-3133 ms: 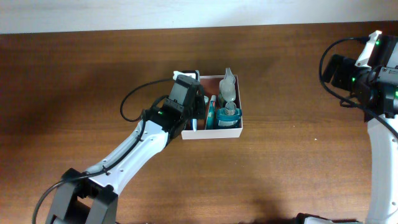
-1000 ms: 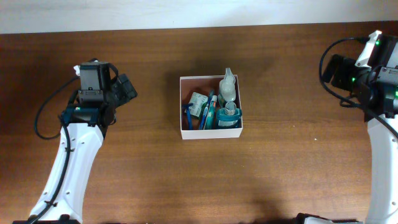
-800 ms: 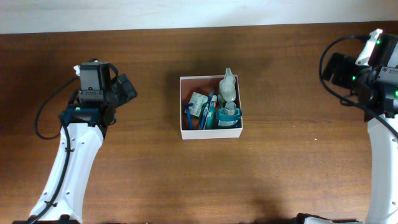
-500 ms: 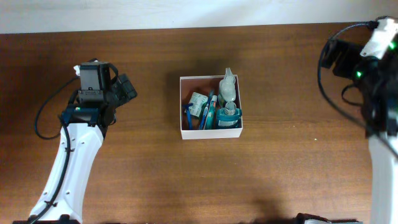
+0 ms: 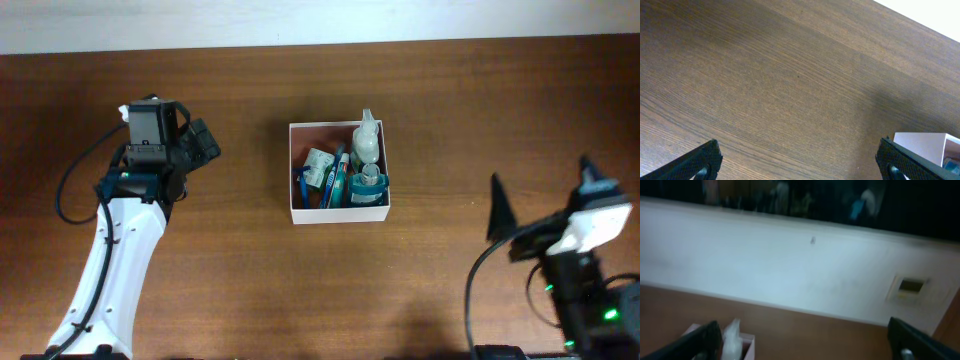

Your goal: Pack container

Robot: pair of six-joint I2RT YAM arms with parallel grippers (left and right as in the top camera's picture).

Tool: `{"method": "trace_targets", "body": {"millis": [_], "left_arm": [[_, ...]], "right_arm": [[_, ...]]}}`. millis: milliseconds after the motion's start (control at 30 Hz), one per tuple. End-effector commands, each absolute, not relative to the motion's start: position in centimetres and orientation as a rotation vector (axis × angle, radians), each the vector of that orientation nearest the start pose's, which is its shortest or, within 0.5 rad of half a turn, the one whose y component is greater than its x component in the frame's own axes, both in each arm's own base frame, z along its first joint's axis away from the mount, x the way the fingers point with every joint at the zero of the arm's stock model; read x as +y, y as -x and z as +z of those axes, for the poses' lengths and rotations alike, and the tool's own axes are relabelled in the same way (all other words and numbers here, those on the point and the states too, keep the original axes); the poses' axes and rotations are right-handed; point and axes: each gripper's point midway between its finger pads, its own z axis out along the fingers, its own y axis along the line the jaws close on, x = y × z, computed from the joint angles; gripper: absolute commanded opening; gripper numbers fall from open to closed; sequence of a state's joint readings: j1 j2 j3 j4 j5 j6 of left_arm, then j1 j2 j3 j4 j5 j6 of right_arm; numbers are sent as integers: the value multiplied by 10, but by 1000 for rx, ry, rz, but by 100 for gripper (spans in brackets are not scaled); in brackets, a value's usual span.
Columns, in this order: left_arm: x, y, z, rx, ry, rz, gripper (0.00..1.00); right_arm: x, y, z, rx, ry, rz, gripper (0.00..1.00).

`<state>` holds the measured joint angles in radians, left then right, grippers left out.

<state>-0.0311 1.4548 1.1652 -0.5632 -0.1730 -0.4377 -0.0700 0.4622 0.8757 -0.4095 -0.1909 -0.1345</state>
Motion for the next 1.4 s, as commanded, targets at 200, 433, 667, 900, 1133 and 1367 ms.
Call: {"method": "trace_targets", "body": {"millis": [200,433,667,900,1133,1367], "left_arm": [[18,-403,189,2320,551,-9,99],[18,-404,189,2320,551,-9,99],[18,-403,189,2321,552,-9,99],[18,-403,189,2320,551,-9,99],[18,-404,189,2320,551,-9,99],[18,-403,189,2320,551,-9,99]], "right_arm": [[35,-232,296,1471,290,52,99],[51,-228,253,1445,337,101,98],[52,-227,238,1443,338,105,98],[52,-231,223,1435,338,104,99],[52,-235,209,1453,336,104,99],[52,-238,190,1496,337,110,99]]}}
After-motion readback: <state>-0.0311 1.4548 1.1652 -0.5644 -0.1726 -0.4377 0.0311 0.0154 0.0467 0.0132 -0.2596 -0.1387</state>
